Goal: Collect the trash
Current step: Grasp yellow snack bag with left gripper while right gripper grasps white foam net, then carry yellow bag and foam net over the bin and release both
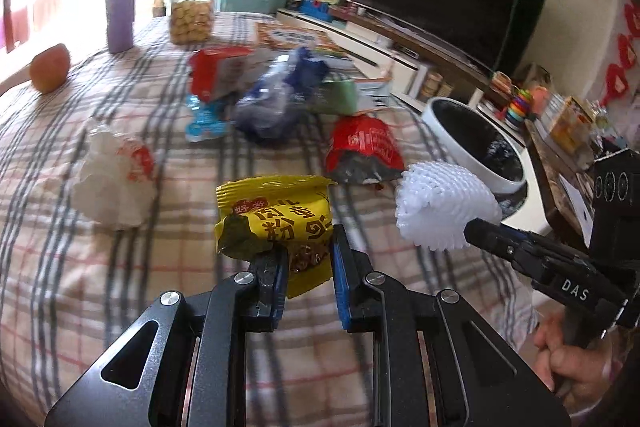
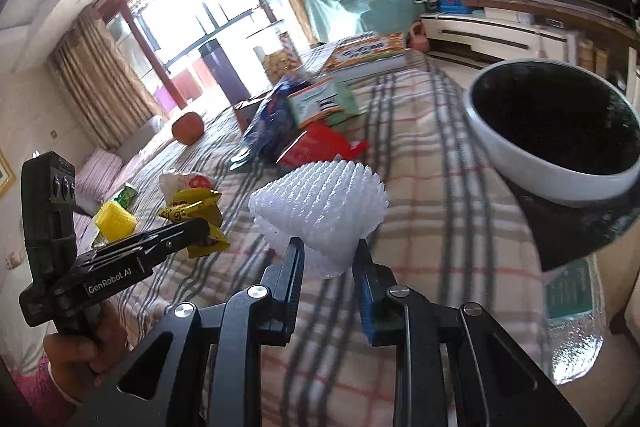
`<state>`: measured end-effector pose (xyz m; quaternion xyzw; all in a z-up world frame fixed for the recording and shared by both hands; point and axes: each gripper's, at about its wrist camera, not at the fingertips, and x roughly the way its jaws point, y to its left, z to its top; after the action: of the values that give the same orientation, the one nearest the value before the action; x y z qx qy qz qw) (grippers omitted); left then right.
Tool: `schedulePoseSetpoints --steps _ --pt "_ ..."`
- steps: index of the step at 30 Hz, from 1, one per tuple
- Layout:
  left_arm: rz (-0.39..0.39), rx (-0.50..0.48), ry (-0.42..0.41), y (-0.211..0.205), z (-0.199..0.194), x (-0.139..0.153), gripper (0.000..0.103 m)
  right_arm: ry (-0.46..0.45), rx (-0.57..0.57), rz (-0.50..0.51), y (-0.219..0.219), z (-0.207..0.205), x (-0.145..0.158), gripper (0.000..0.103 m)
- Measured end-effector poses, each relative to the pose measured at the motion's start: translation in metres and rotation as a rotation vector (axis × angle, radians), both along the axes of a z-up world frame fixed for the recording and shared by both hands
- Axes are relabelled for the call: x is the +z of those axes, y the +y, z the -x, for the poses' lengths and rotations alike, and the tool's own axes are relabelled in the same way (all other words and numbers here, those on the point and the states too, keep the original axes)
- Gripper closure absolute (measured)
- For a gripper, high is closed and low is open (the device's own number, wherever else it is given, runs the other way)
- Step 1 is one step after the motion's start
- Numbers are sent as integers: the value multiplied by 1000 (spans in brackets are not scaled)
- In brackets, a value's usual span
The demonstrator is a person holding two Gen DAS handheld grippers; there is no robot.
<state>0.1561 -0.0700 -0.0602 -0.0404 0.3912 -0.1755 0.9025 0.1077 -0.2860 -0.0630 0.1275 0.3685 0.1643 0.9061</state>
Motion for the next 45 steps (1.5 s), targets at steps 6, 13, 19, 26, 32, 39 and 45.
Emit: schedulePoseSetpoints --steps 6,13,19,26,32,39,45 --pt "11 -67 8 -30 1 2 85 -15 -67 -10 -34 10 6 78" --pt "13 -149 3 -71 1 8 85 -33 -140 -13 -70 21 13 78" --pt "7 -210 -5 -99 0 12 85 -40 -202 -17 -99 27 16 78" --pt "-6 -261 -10 -127 -7 16 85 -53 -249 -17 -124 28 21 78" --pt "-20 -289 -22 -149 -14 19 85 -64 -268 -17 -136 22 25 78" --pt "-29 -317 -38 -168 -24 26 85 -78 -280 -14 -149 17 30 78" --pt "-27 -331 -40 -182 -35 30 85 -91 -295 -5 -161 9 36 78"
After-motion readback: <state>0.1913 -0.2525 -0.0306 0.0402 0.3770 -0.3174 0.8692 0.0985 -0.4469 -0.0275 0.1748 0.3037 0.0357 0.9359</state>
